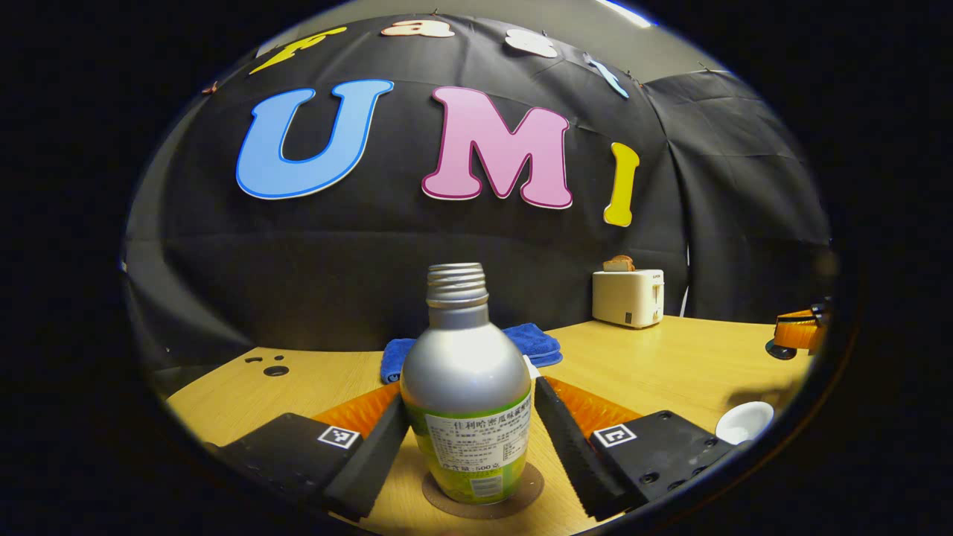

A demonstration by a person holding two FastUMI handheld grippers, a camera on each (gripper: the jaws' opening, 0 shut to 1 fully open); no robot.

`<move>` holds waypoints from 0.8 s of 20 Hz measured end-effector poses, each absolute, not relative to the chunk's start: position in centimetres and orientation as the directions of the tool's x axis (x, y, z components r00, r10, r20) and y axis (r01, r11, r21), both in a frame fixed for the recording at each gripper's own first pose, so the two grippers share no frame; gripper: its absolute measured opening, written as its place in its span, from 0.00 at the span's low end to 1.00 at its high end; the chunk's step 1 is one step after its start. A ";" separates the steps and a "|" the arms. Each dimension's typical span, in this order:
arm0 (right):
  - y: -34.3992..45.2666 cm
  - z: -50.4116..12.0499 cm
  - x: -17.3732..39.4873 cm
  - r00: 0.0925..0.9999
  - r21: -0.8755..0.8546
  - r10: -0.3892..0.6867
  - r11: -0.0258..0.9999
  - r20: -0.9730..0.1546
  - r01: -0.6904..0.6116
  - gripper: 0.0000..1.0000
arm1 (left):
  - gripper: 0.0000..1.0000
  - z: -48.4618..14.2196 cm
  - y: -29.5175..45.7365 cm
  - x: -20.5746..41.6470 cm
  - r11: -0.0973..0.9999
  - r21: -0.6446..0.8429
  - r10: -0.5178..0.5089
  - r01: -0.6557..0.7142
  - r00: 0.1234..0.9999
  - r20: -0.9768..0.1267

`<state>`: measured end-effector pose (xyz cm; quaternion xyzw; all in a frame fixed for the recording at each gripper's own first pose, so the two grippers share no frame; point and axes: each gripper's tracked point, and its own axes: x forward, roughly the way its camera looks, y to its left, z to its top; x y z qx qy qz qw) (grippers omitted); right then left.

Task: Open the teacup lid with one hand, grasp the water bottle and pour water into the teacup with the other hand; after pouring, place the water bottle on the coaster and then close the teacup lid.

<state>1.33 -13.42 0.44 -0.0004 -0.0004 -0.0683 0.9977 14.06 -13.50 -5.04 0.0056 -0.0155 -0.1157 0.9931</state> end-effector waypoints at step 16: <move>-1.3 -1.0 2.3 0.979 0.001 0.187 0.982 -0.075 -0.188 0.28 | 0.98 -5.7 -11.9 0.8 0.953 -0.154 -0.255 0.260 0.965 0.054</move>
